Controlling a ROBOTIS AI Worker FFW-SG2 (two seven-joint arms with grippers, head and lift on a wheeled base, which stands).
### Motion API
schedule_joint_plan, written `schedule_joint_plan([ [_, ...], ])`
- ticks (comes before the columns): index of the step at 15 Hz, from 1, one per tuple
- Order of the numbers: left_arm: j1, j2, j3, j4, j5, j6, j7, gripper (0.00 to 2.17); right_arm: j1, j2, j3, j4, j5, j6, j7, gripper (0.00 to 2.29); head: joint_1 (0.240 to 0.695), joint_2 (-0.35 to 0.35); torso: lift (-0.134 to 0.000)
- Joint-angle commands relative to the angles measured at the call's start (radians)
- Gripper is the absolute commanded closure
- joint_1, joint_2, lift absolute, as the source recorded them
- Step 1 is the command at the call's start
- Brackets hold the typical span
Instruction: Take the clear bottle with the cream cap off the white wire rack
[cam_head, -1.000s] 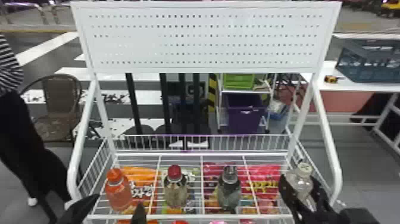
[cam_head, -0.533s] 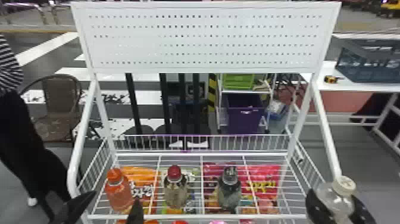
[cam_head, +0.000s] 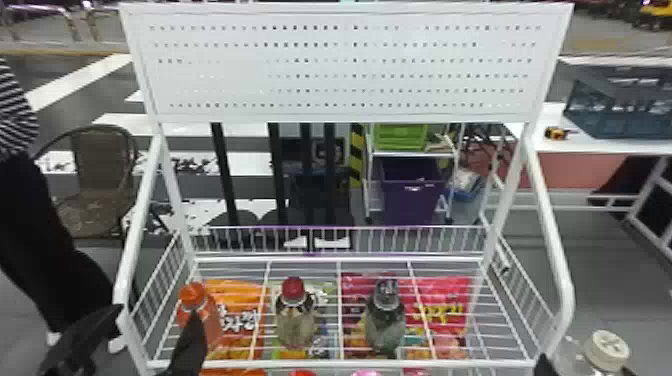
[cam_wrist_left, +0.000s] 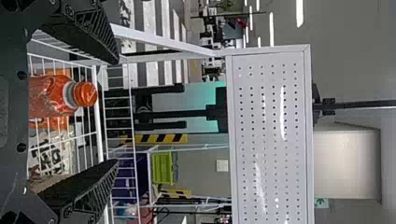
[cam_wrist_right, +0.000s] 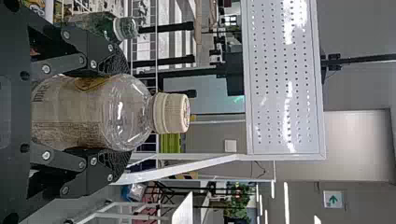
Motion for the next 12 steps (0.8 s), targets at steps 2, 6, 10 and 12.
schedule_joint_plan([
  [2,0.003,-0.002,0.001,-0.001,0.003,-0.008,-0.002,0.14,0.007,0.003,-0.004,-0.014,0.002,0.003,0.001,1.52,0.499,0.000,0.000],
  [6,0.004,-0.002,0.001,-0.003,0.001,-0.005,-0.002,0.14,0.008,0.006,-0.003,-0.015,0.002,-0.003,0.010,1.52,0.499,0.000,0.000],
  [10,0.009,-0.004,0.001,-0.001,0.003,-0.005,-0.002,0.14,0.010,0.006,-0.004,-0.019,0.002,0.000,0.010,1.52,0.499,0.000,0.000],
  [12,0.009,-0.005,0.001,-0.001,0.001,-0.005,-0.002,0.14,0.013,0.006,-0.006,-0.028,0.003,0.000,0.012,1.52,0.499,0.000,0.000],
])
